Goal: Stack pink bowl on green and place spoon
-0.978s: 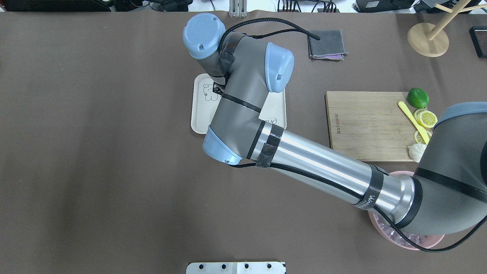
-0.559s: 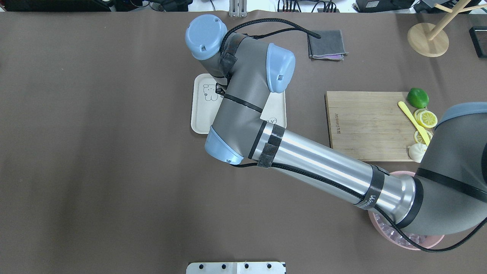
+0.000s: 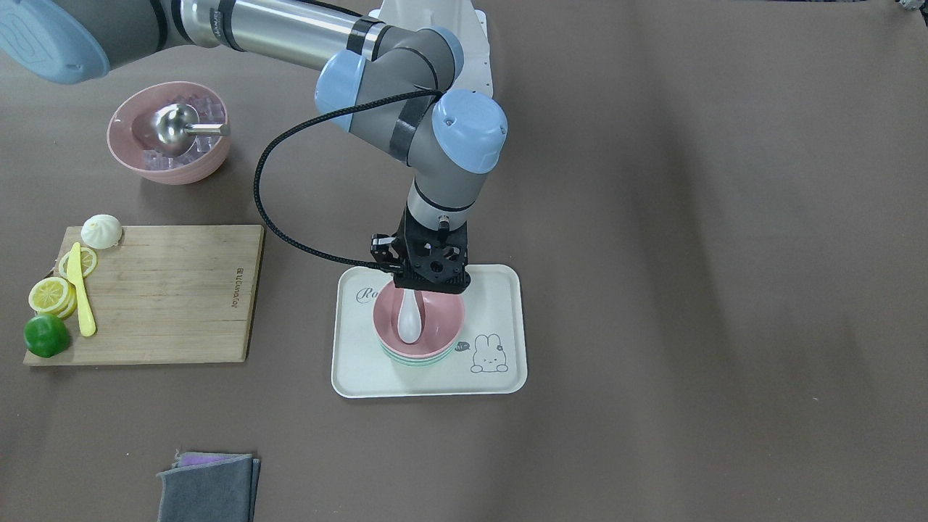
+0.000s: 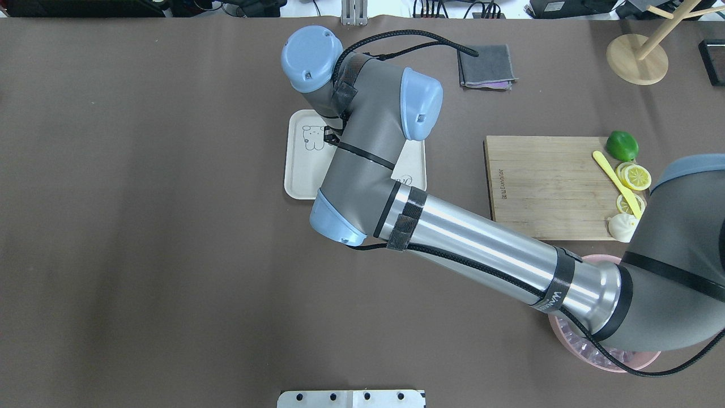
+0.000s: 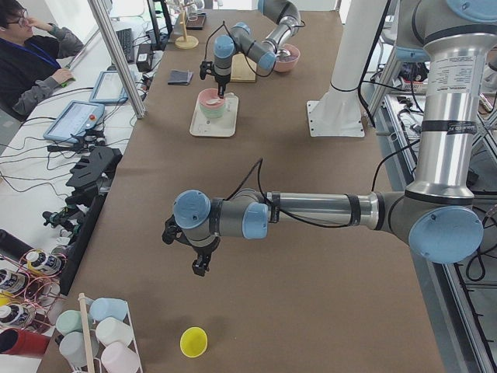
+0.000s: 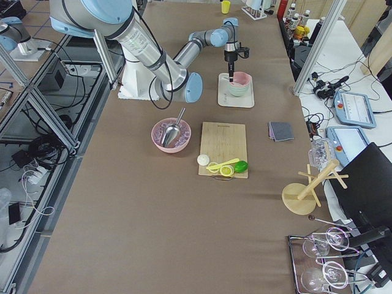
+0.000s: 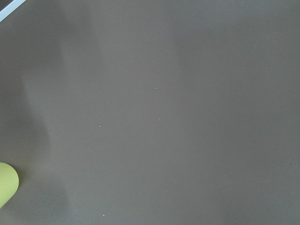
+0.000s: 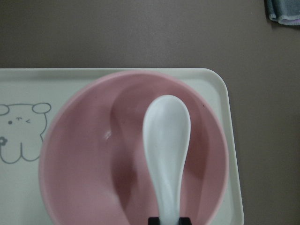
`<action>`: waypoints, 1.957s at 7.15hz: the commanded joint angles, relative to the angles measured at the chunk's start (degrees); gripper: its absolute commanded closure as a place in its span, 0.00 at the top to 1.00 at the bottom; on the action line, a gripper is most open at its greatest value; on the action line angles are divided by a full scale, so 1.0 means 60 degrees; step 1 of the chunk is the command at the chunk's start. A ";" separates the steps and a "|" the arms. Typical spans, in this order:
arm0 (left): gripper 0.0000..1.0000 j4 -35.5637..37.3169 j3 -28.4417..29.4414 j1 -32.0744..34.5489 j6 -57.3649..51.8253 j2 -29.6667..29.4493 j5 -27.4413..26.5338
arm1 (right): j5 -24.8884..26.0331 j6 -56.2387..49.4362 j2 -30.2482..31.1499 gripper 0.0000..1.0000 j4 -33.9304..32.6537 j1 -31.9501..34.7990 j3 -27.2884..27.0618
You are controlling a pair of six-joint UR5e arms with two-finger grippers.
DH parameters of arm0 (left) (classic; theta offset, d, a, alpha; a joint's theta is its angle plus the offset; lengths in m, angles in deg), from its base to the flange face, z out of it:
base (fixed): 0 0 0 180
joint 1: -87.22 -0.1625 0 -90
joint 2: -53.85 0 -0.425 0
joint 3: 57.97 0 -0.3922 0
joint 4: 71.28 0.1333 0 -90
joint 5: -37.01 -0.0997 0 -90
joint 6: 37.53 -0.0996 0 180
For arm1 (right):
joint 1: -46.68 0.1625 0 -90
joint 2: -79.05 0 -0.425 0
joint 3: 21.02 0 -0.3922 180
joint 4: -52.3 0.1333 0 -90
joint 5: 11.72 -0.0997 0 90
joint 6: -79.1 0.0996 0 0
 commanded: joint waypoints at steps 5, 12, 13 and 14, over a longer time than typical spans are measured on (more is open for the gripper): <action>0.98 0.0102 0.0042 0.0000 0.0020 0.0015 -0.0033 | -0.0856 -0.0568 0.1606 0.99 0.0732 0.0918 -0.1205; 0.98 0.1391 -0.1921 0.0425 0.1851 0.1054 0.0025 | -0.5254 -0.5570 0.6087 1.00 0.1425 0.6451 -0.3416; 0.98 0.1334 -0.1921 0.0410 0.1793 0.1026 -0.0032 | -0.5286 -0.6551 0.7328 1.00 0.1424 0.7200 -0.3957; 0.98 0.1319 -0.1921 0.0439 0.1807 0.1084 0.0112 | -0.5461 -0.7460 0.8211 1.00 0.1424 0.8135 -0.4107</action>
